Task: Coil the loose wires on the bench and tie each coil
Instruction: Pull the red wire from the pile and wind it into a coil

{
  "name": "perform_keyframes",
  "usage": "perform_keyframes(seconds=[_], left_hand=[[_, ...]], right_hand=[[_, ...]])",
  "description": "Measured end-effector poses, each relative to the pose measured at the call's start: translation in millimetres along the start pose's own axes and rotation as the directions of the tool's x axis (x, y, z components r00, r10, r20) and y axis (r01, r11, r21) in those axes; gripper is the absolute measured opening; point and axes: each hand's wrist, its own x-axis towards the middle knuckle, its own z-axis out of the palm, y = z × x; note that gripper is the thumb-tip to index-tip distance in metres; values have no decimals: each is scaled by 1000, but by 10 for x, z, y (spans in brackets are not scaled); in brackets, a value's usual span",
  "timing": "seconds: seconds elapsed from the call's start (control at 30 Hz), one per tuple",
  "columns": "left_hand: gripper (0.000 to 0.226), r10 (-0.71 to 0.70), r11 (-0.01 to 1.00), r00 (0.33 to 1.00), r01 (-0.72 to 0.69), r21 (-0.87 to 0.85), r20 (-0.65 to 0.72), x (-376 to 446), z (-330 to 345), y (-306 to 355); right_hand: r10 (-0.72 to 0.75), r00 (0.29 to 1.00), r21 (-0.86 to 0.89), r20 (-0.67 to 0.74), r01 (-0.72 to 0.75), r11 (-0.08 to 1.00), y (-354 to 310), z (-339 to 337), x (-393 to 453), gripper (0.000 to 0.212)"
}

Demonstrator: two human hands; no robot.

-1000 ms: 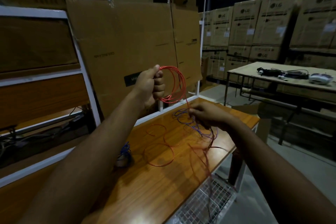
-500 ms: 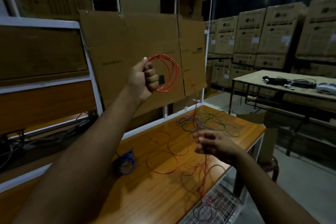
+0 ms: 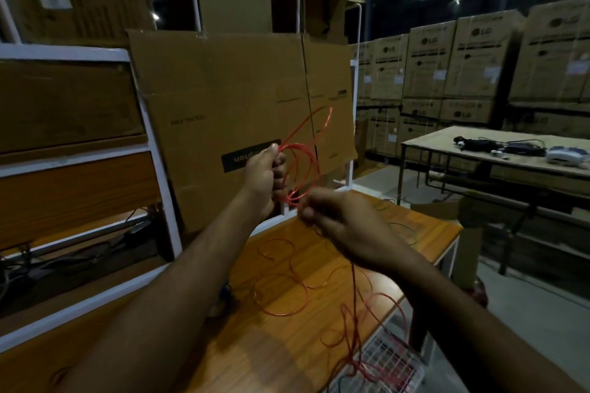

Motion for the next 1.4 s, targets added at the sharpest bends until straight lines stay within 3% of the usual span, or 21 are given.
perform_keyframes(seconds=[0.07, 0.17, 0.23, 0.27, 0.37, 0.43, 0.5, 0.57, 0.63, 0.67, 0.7, 0.77, 0.8, 0.83, 0.9, 0.93, 1.03, 1.13, 1.23, 1.33, 1.4], left_hand=[[42, -10, 1000, 1000, 10, 1, -23, 12, -34, -42], [43, -29, 1000, 999, 29, -9, -46, 2, -67, -57], [43, -29, 1000, 998, 29, -4, -53, -15, -73, -57], [43, -28, 1000, 998, 28, -1, -55, -21, -73, -56], [42, -29, 1000, 997, 28, -14, -78, -16, -92, -42], [42, -54, 998, 994, 49, -50, -97, 4, -131, -23], [42, -77, 995, 991, 69, -74, -108, 14, -178, -17], [42, -88, 994, 989, 80, -70, -115, 12, -214, -28], [41, -105, 992, 989, 97, -78, -107, -2, -233, -42], [41, -113, 990, 989, 104, -91, -94, -9, -236, -46], [41, -119, 988, 990, 110, -109, -74, -18, -231, -44], [41, -123, 981, 992, 118, -153, -25, -36, -212, -23], [41, -121, 977, 993, 119, -175, -1, -38, -198, -10], [41, -116, 975, 993, 117, -191, 17, -41, -182, 4], [42, -103, 974, 994, 107, -200, 35, -42, -154, 29], [42, -95, 976, 995, 101, -195, 39, -37, -145, 35], [42, -86, 982, 995, 92, -166, 47, -28, -124, 34], [42, -80, 984, 996, 86, -153, 45, -11, -114, 11], [42, -91, 979, 995, 98, -177, 49, 4, -118, -17], [41, -115, 967, 991, 127, -222, 66, 16, -114, -56], [40, -126, 957, 988, 146, -251, 94, 0, -96, -53]], right_hand=[[-5, 969, 163, -248, 46, 986, -36, -104, 52, 15], [280, 842, 500, -461, -14, 866, 188, -148, 210, 18], [398, 760, 479, -514, -131, 868, 425, -141, 303, 18], [397, 751, 420, -527, -175, 890, 514, -142, 322, 17], [302, 845, 399, -442, -117, 909, 616, -198, 280, 24], [235, 941, 594, -244, -46, 803, 618, -240, 223, 35], [151, 979, 676, -138, -18, 737, 640, -291, 188, 31], [126, 974, 710, -187, 45, 703, 651, -316, 182, 20], [233, 923, 790, -305, 109, 603, 651, -324, 213, 17], [324, 862, 790, -390, 132, 599, 663, -319, 240, 18], [408, 771, 741, -488, 119, 661, 693, -304, 273, 18], [434, 587, 468, -683, -105, 878, 828, -236, 334, 17], [387, 569, 278, -726, -271, 921, 887, -196, 350, 18], [357, 597, 100, -718, -419, 902, 947, -147, 353, 19], [363, 706, -218, -608, -588, 779, 1008, -13, 329, 18], [374, 767, -368, -522, -598, 712, 988, 62, 307, 13], [349, 890, -627, -292, -454, 633, 742, 234, 231, 10], [291, 942, -665, -166, -325, 672, 450, 269, 217, 17], [216, 969, -633, 121, -93, 769, 165, 238, 196, 15], [82, 915, -524, 394, 151, 838, -68, 174, 213, 31], [8, 900, -453, 435, 211, 866, -145, 114, 276, 32]])
